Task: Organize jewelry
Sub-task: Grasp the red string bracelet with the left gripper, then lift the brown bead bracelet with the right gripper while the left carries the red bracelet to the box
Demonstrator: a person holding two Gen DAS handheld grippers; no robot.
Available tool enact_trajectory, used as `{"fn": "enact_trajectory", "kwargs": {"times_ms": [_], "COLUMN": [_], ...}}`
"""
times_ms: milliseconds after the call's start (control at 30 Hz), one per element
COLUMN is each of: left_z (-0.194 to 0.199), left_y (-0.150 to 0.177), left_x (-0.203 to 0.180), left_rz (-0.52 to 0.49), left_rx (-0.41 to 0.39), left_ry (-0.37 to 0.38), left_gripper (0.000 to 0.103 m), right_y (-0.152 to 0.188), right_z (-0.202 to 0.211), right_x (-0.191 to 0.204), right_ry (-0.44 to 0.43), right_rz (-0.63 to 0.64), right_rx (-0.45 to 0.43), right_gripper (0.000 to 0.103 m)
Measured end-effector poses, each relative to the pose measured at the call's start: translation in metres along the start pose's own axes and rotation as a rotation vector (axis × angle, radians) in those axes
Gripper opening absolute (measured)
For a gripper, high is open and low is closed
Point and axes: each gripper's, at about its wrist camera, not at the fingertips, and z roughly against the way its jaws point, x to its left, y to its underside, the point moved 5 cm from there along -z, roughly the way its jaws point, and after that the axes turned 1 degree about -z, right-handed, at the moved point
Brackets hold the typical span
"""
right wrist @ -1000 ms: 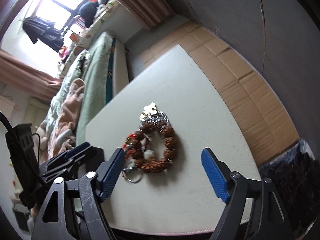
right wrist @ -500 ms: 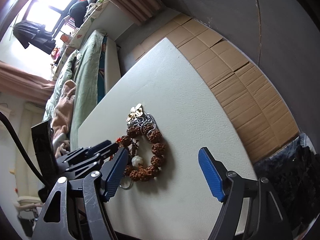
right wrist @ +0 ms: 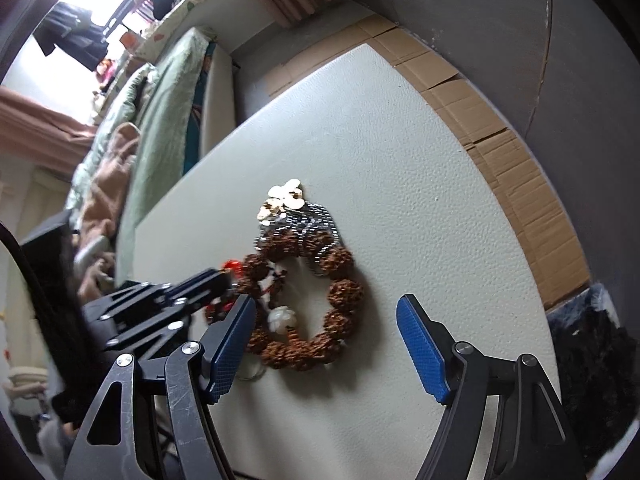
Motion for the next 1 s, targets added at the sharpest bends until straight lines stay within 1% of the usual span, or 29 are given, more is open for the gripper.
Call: {"fn": "enact_trajectory", "kwargs": {"times_ms": [100,233,333,400,433,467,500,533,567,600,733,867,1000], "left_z": [0.019,0.043,0.057,0.062,0.066,0.072,0.074,0.081,0.084,0.09,0.111,0.133,0.157], "left_y": [0.001,0.002,0.001,0.002,0.005,0.009,0.011,0.014,0.015,0.017,0.024,0.03,0.038], "left_x": [-0.003,-0.002,0.004,0.007,0.01,0.013,0.016,0.02,0.022,0.025,0.035,0.045,0.051], "left_rz": [-0.003,0.02,0.04,0.059,0.074,0.09,0.102,0.117,0.125,0.133,0.142,0.168,0.182], "left_rx": [-0.045,-0.105,-0.137,-0.146,-0.146,-0.15,-0.155,-0.164,-0.169,-0.176,-0.201,-0.227,-0.261], "left_ry": [0.005,-0.006,-0.014,-0.011,-0.005,0.001,0.0,-0.006,-0.009,-0.011,-0.038,-0.057,-0.081], "left_gripper": [0.006,0.006,0.006,0.006,0.006,0.006,0.006,0.006,0.006,0.006,0.006,0.006,0.006], "right_y": [0.0,0.0,0.002,0.003,0.004,0.005,0.005,0.007,0.007,0.007,0.007,0.006,0.005], "right_z": [0.0,-0.003,-0.006,-0.007,-0.007,-0.005,-0.005,-0.004,-0.001,0.005,0.031,0.05,0.059], "right_x": [-0.003,0.0,0.01,0.015,0.016,0.016,0.015,0.012,0.01,0.008,0.012,0.02,0.035], "right_ry": [0.079,0.151,0.202,0.233,0.254,0.238,0.19,0.161,0.161,0.158,0.082,-0.036,-0.128], "right_rz": [0.017,0.052,0.099,0.141,0.154,0.155,0.138,0.117,0.11,0.103,0.097,0.073,0.081], "right_rx": [-0.019,-0.029,-0.035,-0.038,-0.043,-0.046,-0.033,-0.023,-0.031,-0.049,-0.121,-0.168,-0.202], "right_gripper": [0.073,0.068,0.058,0.054,0.045,0.029,0.022,0.021,0.021,0.021,0.021,0.02,0.02]}}
